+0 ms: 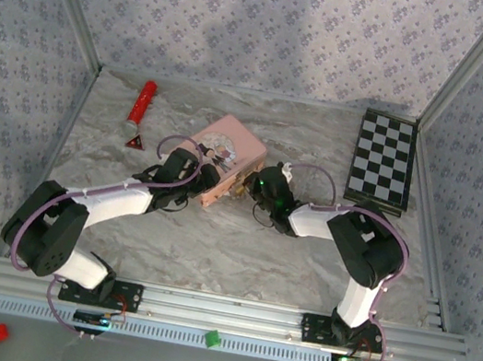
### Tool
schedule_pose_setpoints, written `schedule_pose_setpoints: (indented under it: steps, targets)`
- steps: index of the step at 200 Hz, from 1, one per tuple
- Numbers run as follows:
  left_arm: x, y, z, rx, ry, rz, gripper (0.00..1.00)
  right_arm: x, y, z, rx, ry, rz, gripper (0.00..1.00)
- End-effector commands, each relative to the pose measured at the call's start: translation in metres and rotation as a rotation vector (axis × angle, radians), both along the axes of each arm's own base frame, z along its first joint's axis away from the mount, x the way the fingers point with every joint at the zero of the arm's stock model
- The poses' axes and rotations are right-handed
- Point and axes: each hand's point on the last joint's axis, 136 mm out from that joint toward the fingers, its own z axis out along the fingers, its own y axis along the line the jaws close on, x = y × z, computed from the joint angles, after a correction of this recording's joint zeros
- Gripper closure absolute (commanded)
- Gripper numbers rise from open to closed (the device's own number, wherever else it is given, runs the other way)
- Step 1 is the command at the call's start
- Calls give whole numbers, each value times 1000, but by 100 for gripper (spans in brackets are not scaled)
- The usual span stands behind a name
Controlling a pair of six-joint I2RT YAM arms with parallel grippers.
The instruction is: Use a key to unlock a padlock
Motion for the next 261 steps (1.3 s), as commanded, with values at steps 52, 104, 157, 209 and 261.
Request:
schedule_pose_setpoints:
  steps: [52, 104, 157, 209, 261]
  targets:
    - [-1, 6, -10, 42, 21, 14, 10, 12, -24, 19, 16, -33, -69, 100]
    - [13, 23, -8, 134, 28, -44, 10, -5, -76, 37, -325, -54, 1, 100]
    - [25, 42, -14, 226, 50, -115, 10, -27, -138, 34, -669, 84, 202, 100]
    - [43, 40, -24, 230, 49, -198, 10, -30, -187, 24, -778, 200, 249, 100]
    - [63, 41, -24, 249, 54, -227, 12, -20, -210, 6, -871, 340, 298, 100]
